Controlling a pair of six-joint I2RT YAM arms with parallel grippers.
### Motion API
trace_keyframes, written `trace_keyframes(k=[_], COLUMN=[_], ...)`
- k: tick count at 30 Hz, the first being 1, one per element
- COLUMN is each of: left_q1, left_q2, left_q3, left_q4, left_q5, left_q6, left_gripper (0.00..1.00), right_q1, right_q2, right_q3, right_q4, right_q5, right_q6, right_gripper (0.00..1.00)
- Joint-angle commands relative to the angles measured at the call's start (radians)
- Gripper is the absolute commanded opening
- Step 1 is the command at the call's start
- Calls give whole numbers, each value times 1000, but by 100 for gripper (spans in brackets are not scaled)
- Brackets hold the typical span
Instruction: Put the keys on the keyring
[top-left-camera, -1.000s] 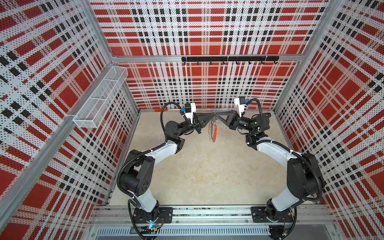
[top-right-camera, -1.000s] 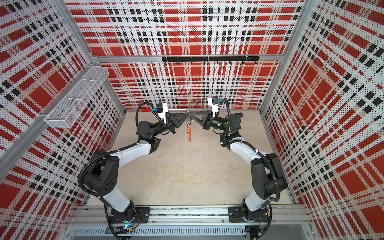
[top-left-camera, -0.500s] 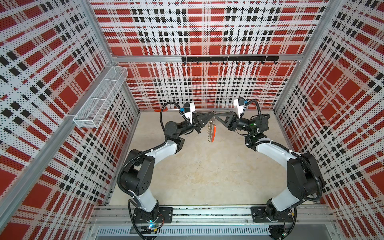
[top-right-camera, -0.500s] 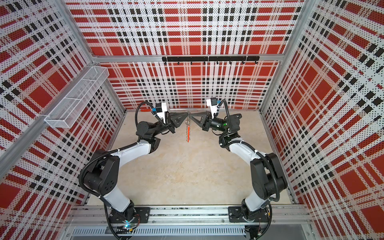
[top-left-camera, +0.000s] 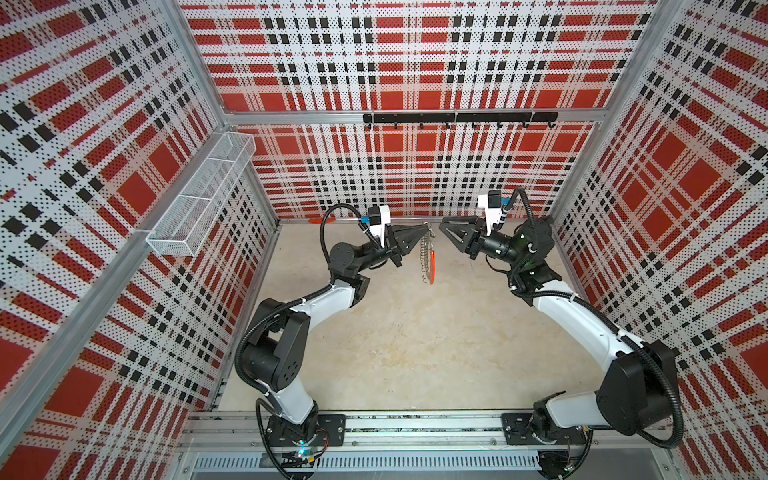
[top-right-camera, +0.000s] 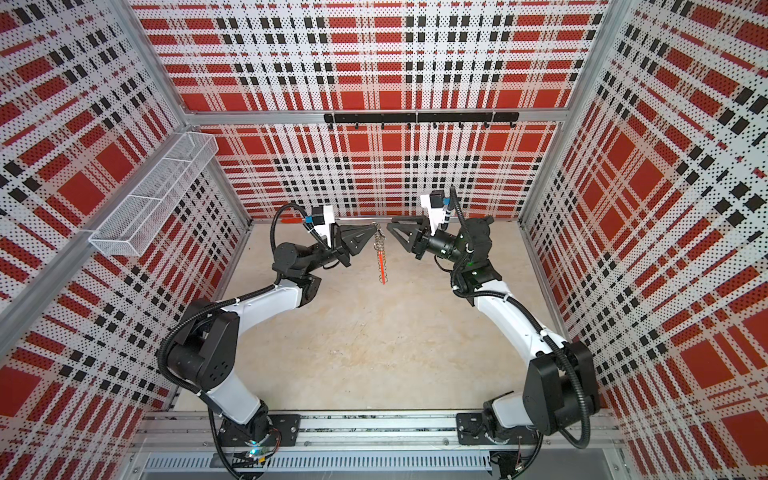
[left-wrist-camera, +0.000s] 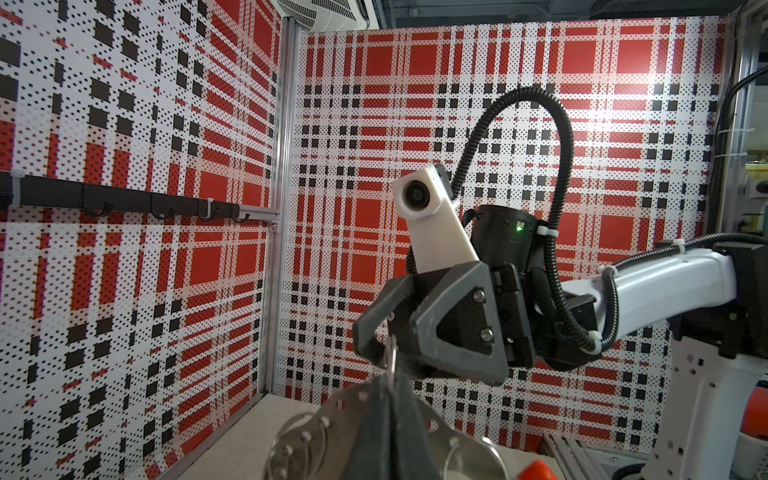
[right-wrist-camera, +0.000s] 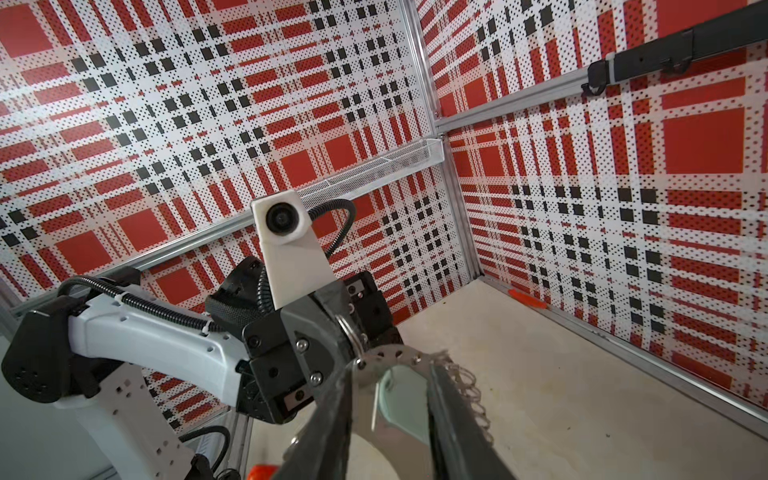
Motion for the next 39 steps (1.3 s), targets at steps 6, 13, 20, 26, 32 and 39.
trace_keyframes(k=[6,13,20,26,32,39], left_q1=[-11,-10,-7,-7,-6,-2], left_q2=[-4,-6,-8,-2,3,4], left_q3=[4,2,2,7,13,20], left_q4=[45,46,44,44,43,40], left_q5=[7,13,19,21,27,31], left_q6=[9,8,7,6,3,0], left_gripper=[0,0,0,0,0,0], right_q1=[21,21,21,21,21,22], right_q2=[21,13,26,43,60,64], right_q3=[25,25,41,57,64,70], right_q4=[40,53,66,69,73,69], right_q5=[-27,2,12,-1,-8,-19], right_q6=[-10,-15,-7,0,3,-1], right_gripper=[33,34,36,34,27,0])
